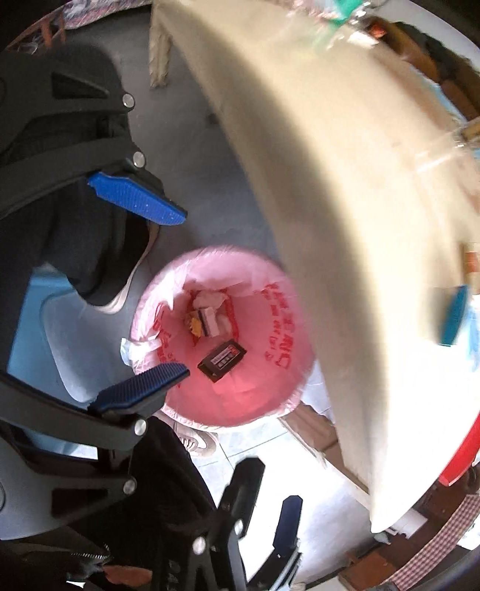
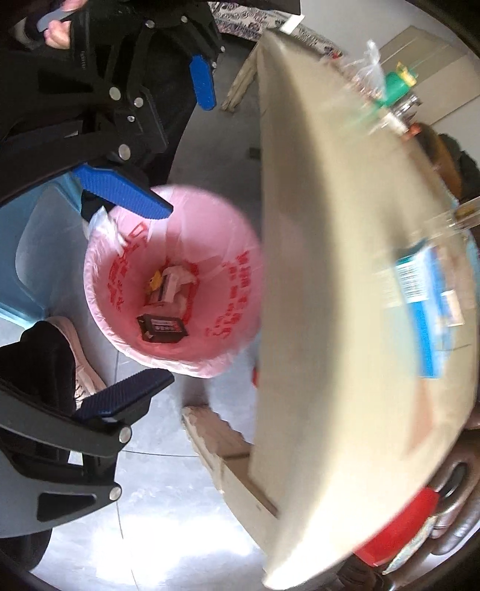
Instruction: Collect trash
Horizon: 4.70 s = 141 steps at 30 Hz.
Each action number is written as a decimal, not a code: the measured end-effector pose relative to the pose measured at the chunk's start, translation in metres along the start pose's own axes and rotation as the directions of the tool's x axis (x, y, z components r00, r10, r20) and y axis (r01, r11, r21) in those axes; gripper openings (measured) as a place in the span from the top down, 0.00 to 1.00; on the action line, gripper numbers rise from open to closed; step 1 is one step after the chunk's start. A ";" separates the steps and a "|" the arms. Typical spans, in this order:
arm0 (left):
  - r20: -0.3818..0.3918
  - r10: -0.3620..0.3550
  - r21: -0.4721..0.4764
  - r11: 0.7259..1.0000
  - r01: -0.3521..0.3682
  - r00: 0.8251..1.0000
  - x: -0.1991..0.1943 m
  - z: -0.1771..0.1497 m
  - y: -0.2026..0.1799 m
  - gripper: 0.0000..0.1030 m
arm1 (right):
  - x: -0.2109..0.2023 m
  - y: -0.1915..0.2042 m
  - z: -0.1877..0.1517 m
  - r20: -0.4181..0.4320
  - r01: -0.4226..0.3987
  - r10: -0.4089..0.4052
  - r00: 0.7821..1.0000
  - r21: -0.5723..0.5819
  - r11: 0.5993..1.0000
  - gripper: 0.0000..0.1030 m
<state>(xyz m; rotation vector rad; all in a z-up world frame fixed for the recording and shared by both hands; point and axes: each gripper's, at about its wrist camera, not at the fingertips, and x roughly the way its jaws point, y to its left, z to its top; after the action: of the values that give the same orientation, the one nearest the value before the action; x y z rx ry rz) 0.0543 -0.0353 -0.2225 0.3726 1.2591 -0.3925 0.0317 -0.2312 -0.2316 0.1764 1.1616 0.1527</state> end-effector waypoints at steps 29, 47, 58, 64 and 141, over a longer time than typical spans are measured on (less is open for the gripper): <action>-0.008 0.007 0.170 0.985 -0.005 1.000 -0.110 0.279 0.023 0.19 | -0.143 0.004 0.174 0.091 -0.053 0.081 0.993 -0.273 0.961 0.13; -0.164 -0.006 0.201 0.979 0.039 0.986 0.018 0.339 0.007 0.19 | -0.030 -0.003 0.199 -0.049 -0.134 0.125 0.991 -0.329 0.935 0.07; -0.204 -0.016 0.213 0.975 0.061 0.979 0.048 0.343 0.003 0.19 | 0.014 0.000 0.197 -0.055 -0.106 0.092 0.994 -0.373 0.922 0.07; -0.213 -0.022 0.215 0.974 0.068 0.977 0.056 0.345 0.005 0.19 | 0.027 0.006 0.190 -0.064 -0.086 0.066 0.996 -0.405 0.910 0.07; -0.259 -0.068 0.288 0.946 0.145 0.963 0.097 0.363 -0.006 0.06 | 0.008 0.026 0.149 -0.025 -0.112 0.132 0.991 -0.693 0.712 0.06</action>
<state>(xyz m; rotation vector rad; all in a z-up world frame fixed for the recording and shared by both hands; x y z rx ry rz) 0.3806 -0.2221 -0.2204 0.6331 1.4690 -0.6544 0.1712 -0.2133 -0.1753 -0.4201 0.9926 0.6966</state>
